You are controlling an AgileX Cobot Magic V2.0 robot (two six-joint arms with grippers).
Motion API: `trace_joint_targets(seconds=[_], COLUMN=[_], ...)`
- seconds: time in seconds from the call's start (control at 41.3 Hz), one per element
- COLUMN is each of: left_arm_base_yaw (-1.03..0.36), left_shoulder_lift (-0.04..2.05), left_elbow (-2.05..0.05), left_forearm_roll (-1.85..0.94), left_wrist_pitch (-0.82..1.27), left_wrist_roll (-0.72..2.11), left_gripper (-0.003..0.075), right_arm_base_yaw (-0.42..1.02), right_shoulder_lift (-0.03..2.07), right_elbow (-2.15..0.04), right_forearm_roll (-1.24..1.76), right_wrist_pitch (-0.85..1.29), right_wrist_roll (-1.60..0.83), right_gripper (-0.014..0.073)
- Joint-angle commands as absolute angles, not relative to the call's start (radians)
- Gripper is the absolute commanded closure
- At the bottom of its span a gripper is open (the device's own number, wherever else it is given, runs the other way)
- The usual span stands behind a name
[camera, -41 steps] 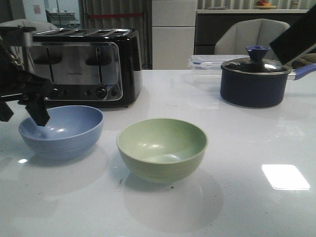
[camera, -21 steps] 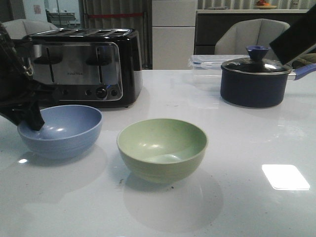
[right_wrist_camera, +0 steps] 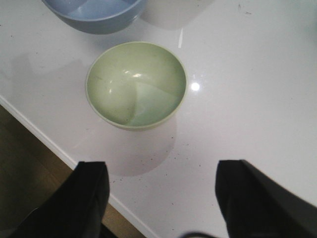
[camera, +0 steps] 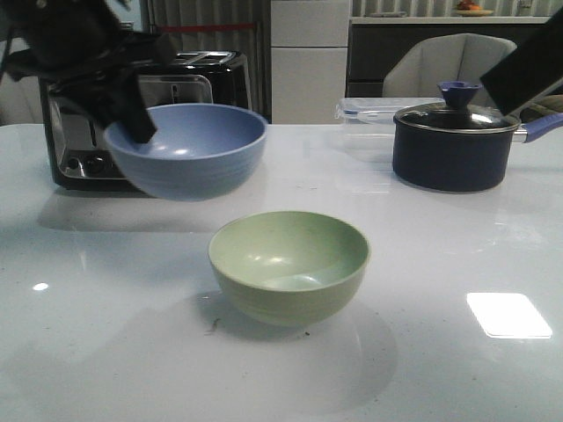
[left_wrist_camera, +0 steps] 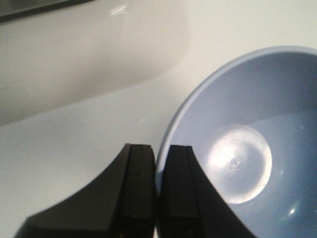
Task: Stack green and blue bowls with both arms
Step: 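Move the blue bowl over the green bowl and lower it inside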
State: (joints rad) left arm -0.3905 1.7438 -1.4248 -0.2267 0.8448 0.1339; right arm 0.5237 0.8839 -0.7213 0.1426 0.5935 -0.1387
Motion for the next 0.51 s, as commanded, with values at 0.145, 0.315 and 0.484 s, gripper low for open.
trace_joint_targets(seconds=[0.145, 0.315, 0.484], left_arm_base_yaw=[-0.530, -0.578, -0.583], left_shoulder_lift=[1.699, 1.728, 1.785], left_elbow=[-1.487, -1.487, -1.487], left_forearm_roll=[-0.273, -0.269, -0.267], left_wrist_pitch=[0.837, 0.813, 0.791], left_wrist_roll=[0.145, 0.145, 0.145], left_gripper=[0.0627, 0.0627, 0.0627], right_arm_base_yaw=[0.527, 0.527, 0.527], right_shoulder_lift=[0.878, 0.878, 0.878], right_elbow=[-0.751, -0.751, -0.751], right_forearm_roll=[0.141, 0.141, 0.141], right_wrist_pitch=[0.529, 0.529, 0.529], right_wrist_roll=[-0.149, -0.149, -0.149], right_gripper=[0.0034, 0.0034, 0.0034])
